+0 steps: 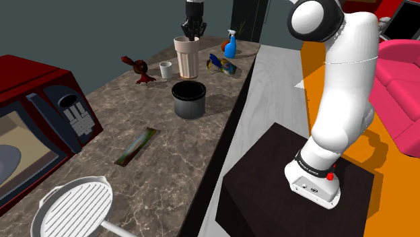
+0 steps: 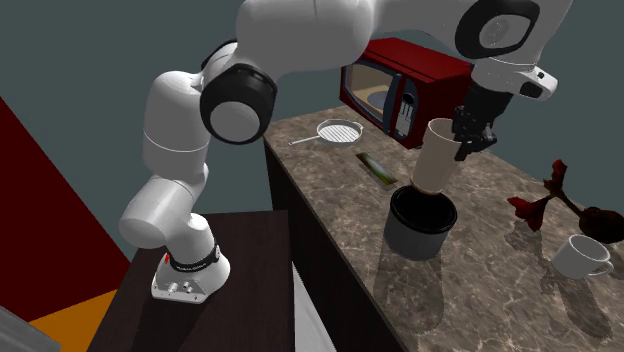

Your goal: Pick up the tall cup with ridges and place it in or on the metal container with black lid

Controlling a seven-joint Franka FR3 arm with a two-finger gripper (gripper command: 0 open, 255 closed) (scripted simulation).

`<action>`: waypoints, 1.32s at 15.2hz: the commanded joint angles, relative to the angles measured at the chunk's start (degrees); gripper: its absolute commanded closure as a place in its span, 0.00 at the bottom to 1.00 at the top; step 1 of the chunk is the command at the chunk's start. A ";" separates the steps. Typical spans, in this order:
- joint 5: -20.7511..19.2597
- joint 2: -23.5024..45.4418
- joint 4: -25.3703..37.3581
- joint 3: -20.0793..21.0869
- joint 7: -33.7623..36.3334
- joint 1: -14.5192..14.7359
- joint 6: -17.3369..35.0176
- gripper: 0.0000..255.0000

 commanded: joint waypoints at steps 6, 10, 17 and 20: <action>0.42 -1.80 -8.11 -0.05 -0.37 -0.72 6.40 1.00; 0.53 -2.27 -11.91 -0.08 -0.51 -0.97 9.72 1.00; 0.57 -2.45 -15.67 -0.14 -0.64 -1.17 13.29 1.00; 0.57 -2.45 -15.67 -0.14 -0.64 -1.17 13.29 1.00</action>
